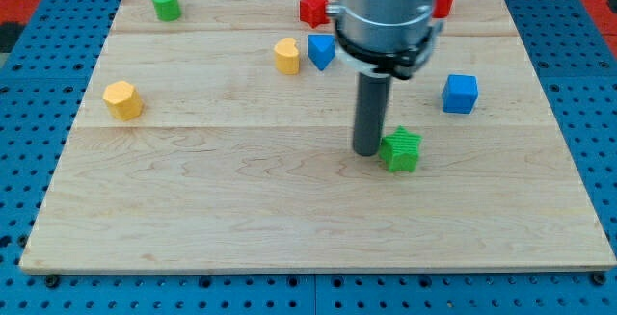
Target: Move blue triangle into the yellow heart
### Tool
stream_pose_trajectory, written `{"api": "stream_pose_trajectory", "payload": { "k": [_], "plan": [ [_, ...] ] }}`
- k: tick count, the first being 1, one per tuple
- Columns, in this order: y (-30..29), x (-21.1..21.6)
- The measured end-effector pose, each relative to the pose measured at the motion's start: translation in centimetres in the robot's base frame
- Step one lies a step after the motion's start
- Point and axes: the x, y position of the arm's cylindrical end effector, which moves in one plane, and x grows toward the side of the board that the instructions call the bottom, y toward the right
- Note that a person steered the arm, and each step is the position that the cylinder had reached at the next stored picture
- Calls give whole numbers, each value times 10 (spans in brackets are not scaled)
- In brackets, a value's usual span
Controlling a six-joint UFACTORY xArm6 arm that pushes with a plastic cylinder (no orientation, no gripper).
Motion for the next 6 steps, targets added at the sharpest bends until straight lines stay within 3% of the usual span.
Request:
{"api": "stream_pose_trajectory", "payload": {
  "k": [1, 2, 4, 5, 6],
  "plan": [
    [22, 13],
    [9, -35],
    [77, 72],
    [-8, 13],
    [5, -65]
  ]
}}
